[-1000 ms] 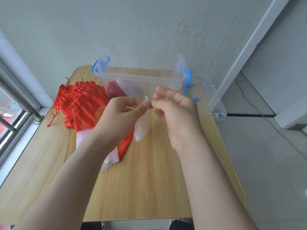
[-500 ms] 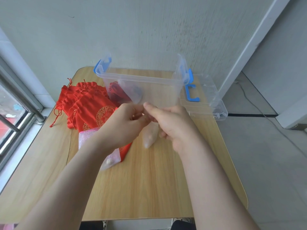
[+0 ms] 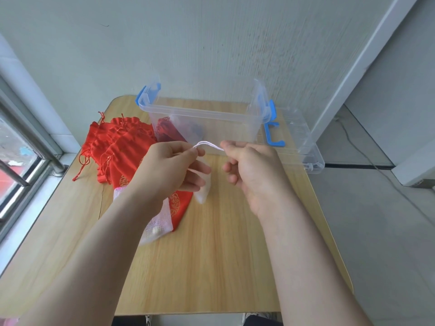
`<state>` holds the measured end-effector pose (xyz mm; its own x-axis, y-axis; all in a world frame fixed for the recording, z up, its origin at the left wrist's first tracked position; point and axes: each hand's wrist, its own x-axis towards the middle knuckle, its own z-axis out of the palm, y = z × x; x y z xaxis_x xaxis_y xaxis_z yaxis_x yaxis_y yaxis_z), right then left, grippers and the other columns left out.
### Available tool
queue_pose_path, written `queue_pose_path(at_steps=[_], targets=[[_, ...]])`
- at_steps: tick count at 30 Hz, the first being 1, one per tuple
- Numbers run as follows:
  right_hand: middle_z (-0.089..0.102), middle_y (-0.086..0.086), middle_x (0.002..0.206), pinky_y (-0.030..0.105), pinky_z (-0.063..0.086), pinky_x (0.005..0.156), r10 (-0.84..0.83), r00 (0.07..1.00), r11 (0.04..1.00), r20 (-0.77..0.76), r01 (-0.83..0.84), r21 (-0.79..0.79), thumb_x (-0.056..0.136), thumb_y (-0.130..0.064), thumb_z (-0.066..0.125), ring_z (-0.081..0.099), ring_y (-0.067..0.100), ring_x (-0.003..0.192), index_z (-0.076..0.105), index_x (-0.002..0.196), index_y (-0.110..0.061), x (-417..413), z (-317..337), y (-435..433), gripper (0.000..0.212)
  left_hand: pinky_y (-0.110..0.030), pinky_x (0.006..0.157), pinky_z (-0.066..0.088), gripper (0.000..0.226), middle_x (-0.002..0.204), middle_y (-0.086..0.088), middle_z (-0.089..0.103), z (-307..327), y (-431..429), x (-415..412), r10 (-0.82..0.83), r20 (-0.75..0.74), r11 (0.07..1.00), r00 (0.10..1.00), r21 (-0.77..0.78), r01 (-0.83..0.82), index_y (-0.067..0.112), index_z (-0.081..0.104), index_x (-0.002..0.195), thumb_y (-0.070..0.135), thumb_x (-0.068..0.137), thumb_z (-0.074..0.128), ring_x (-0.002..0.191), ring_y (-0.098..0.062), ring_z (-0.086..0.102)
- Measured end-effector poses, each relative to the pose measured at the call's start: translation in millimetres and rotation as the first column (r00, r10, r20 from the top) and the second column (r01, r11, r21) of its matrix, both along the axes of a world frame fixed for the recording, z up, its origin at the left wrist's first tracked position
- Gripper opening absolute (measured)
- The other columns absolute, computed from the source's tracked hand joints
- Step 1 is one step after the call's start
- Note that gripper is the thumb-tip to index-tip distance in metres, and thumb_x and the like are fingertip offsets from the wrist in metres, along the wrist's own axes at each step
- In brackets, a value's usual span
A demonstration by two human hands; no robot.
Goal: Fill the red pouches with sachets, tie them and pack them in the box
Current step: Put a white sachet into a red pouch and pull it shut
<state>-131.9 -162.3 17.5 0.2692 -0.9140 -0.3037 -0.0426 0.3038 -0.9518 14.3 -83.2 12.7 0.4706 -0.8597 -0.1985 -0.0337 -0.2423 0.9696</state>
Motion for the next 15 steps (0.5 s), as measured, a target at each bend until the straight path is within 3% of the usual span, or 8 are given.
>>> queue_pose_path(at_steps=[3, 8, 11, 15], targets=[[0.071, -0.002, 0.068, 0.025, 0.044, 0.053, 0.057, 0.998, 0.998, -0.038, -0.057, 0.002, 0.098, -0.01, 0.068, 0.063, 0.016, 0.063, 0.08, 0.093, -0.011, 0.8, 0.5, 2.2, 0.012, -0.041, 0.076, 0.067, 0.022, 0.091, -0.015, 0.081, 0.9, -1.7, -1.7, 0.06, -0.106, 0.998, 0.993, -0.023, -0.063, 0.005, 0.075, 0.105, 0.013, 0.108, 0.054, 0.082, -0.029, 0.081], [0.081, 0.01, 0.082, 0.026, 0.05, 0.056, 0.306, 0.946, 0.952, -0.111, -0.3, 0.064, 0.098, -0.007, 0.072, 0.076, 0.02, 0.069, 0.079, 0.098, -0.001, 0.2, 4.8, 9.1, 0.009, -0.038, 0.079, 0.067, 0.025, 0.096, -0.014, 0.082, -1.5, -4.2, -0.9, 0.146, -0.188, 0.984, 0.971, -0.077, -0.163, 0.002, 0.074, 0.107, 0.022, 0.108, 0.06, 0.089, -0.027, 0.081], [0.081, 0.014, 0.085, 0.024, 0.054, 0.053, 0.461, 0.87, 0.886, -0.178, -0.439, 0.15, 0.1, -0.004, 0.068, 0.081, 0.025, 0.075, 0.074, 0.108, 0.001, -0.7, 8.2, 16.1, 0.012, -0.035, 0.079, 0.067, 0.017, 0.098, -0.017, 0.081, -4.8, -3.2, 2.4, 0.145, -0.246, 0.982, 0.958, -0.08, -0.169, -0.001, 0.072, 0.112, 0.01, 0.108, 0.06, 0.091, -0.026, 0.081], [0.081, 0.016, 0.084, 0.037, 0.065, 0.065, 0.37, 0.892, 0.929, -0.259, -0.355, 0.107, 0.1, -0.002, 0.064, 0.081, 0.034, 0.08, 0.064, 0.099, -0.008, -1.8, 5.0, 16.4, 0.006, -0.035, 0.077, 0.064, 0.019, 0.089, -0.009, 0.078, -4.4, -3.3, 6.3, 0.142, -0.313, 0.986, 0.939, -0.039, -0.161, 0.003, 0.07, 0.117, 0.006, 0.111, 0.052, 0.082, -0.02, 0.079]])
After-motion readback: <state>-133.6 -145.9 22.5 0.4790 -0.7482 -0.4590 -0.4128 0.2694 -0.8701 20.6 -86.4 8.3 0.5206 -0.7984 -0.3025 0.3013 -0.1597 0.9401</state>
